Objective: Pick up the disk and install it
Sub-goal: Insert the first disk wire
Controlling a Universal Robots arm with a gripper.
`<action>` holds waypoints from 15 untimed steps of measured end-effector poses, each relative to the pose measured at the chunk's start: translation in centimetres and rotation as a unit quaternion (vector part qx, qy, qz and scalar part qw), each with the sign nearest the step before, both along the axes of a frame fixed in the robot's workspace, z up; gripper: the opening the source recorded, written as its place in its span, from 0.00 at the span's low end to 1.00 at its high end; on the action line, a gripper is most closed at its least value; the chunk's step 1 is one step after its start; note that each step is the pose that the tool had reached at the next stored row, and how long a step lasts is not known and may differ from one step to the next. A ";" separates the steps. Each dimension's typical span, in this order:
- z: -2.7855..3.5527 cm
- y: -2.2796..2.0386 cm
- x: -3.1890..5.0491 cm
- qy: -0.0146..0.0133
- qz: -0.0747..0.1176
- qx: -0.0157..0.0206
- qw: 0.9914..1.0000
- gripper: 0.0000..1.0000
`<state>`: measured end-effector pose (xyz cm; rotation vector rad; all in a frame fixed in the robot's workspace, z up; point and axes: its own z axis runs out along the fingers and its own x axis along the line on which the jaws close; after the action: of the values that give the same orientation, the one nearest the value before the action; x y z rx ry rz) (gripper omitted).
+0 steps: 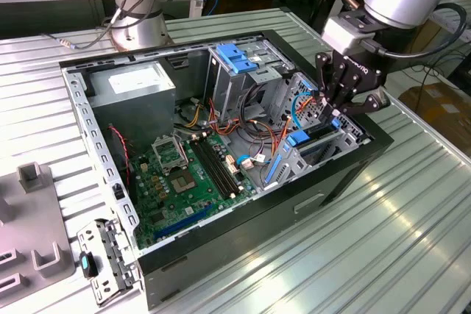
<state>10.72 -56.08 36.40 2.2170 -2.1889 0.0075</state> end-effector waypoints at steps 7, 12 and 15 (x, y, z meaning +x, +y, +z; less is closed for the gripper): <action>1.33 0.00 0.15 0.002 0.039 0.000 0.999 0.11; 1.47 0.01 0.57 0.002 0.073 0.000 0.997 0.11; 1.42 0.03 0.86 0.002 0.089 0.000 0.996 0.11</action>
<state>11.58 -56.05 37.82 2.4022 -1.9805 0.0063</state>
